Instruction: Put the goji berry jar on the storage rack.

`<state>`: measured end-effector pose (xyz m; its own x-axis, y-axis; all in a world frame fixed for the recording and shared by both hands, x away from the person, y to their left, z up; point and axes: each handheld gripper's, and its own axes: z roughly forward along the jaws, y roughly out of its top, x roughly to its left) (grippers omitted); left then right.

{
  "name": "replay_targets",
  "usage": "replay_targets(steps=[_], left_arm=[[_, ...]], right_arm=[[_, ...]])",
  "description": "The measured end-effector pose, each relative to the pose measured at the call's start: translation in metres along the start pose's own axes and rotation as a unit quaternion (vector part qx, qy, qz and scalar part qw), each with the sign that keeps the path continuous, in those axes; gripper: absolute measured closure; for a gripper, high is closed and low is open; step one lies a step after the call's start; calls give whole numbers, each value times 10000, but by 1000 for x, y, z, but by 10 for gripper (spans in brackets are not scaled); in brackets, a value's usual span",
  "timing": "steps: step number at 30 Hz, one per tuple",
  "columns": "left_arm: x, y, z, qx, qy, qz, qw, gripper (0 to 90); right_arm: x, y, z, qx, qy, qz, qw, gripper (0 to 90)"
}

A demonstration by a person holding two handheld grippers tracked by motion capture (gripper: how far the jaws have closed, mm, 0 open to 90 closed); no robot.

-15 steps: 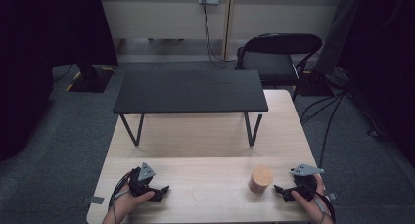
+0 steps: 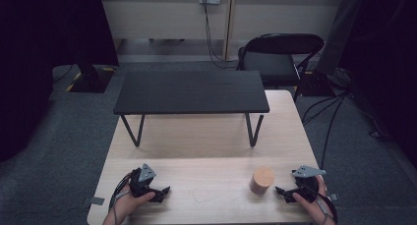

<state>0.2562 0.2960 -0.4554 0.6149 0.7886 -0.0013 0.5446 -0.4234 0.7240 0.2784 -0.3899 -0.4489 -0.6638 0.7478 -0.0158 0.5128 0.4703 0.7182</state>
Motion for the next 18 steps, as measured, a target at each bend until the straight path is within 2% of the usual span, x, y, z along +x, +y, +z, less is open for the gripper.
replay_targets(steps=[7,11,14,18], left_arm=[[0,0,0,2,1,4,10000,0],[0,0,0,3,1,4,10000,0],[0,0,0,4,1,4,10000,0],[0,0,0,-10,-2,-13,10000,0]], right_arm=[[1,1,-1,19,96,-99,9999,10],[5,5,-4,63,88,-350,9993,12],[4,4,-7,7,223,-350,9991,12],[5,7,-7,27,362,-483,9982,13]])
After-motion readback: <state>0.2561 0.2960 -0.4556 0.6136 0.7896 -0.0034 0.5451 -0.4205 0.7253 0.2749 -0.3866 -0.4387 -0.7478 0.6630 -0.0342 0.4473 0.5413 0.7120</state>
